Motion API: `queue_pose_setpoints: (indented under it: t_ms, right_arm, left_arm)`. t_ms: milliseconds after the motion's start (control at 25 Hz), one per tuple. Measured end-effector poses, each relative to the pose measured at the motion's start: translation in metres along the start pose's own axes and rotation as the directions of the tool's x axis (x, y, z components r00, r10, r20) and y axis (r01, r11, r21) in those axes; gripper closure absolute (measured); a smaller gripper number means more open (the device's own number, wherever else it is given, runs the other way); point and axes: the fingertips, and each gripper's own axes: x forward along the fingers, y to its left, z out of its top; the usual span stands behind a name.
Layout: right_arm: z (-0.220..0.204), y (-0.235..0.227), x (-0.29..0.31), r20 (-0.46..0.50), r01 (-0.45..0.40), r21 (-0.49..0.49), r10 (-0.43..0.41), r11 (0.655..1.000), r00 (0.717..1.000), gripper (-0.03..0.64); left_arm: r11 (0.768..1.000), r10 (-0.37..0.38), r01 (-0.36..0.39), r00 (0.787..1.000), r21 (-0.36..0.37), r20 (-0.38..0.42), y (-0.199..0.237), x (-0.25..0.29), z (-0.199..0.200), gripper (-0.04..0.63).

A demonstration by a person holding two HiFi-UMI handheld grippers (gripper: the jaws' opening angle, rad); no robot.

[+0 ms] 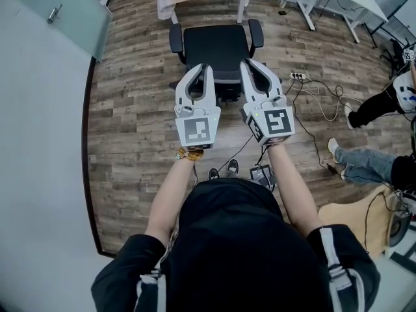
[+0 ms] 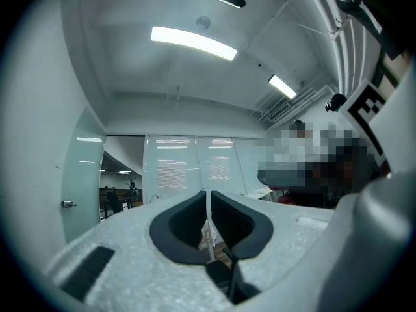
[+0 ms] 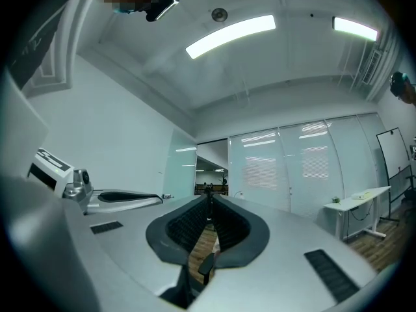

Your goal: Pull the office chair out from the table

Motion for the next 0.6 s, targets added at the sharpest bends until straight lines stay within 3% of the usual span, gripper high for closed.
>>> queue_pose_setpoints:
  t_ms: [600]
  right_arm:
    - [0.0013,0.0091,0.0043,0.026,-0.007,-0.034,0.008,0.999,1.0,0.606]
  left_arm:
    - [1.0,0.006,-0.006,1.0,-0.008,-0.024,0.0006,0.0044,-0.0049,0.561]
